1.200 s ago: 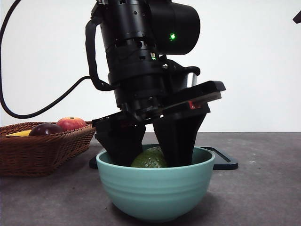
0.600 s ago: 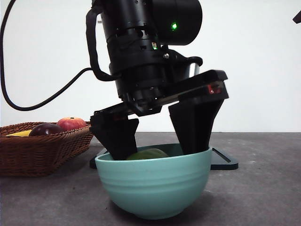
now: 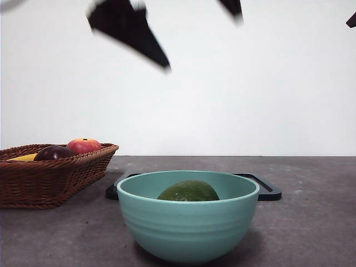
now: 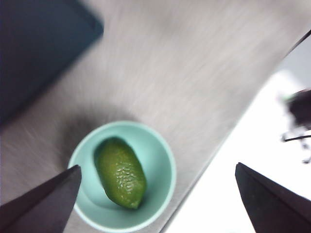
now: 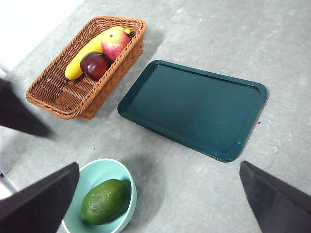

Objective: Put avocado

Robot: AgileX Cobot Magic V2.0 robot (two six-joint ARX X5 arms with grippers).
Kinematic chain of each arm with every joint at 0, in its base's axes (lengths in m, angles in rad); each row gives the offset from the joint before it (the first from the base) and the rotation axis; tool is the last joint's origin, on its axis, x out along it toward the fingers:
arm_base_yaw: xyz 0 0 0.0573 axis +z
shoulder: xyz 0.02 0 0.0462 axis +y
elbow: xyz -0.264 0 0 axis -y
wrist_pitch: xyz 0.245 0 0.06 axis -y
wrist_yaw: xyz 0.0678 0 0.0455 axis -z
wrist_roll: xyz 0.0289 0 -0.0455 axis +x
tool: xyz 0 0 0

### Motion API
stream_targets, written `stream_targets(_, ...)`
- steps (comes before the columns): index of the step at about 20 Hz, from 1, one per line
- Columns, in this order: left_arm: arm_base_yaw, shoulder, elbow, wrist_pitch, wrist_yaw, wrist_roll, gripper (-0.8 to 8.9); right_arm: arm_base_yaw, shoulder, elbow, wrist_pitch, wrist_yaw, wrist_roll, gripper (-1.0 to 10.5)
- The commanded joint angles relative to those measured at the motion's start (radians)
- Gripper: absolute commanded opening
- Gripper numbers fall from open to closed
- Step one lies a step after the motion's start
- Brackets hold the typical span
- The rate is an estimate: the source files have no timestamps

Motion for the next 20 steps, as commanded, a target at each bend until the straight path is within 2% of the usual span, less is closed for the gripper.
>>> stream_targets(1, -0.008, -0.123, 0.013, -0.025, -0.008, 0.037, 4.95, 0.005, 0.004, 0.017, 0.013, -0.001, -0.005, 5.8)
stream_targets(7, -0.008, -0.439, 0.013, -0.053, -0.187, 0.053, 4.95, 0.005, 0.004, 0.017, 0.012, -0.001, -0.008, 5.8)
stream_targets(11, -0.008, -0.549, -0.006, -0.136, -0.305, -0.006, 4.95, 0.005, 0.004, 0.017, 0.011, -0.003, -0.008, 5.8)
stream_targets(15, -0.008, -0.667, -0.129, -0.119, -0.309, -0.035, 4.95, 0.005, 0.004, 0.017, -0.015, 0.000, -0.012, 5.8)
stream_targets(20, -0.008, -0.764, -0.270, -0.078, -0.309, -0.009, 4.95, 0.024, 0.017, 0.020, -0.060, 0.000, 0.003, 5.8)
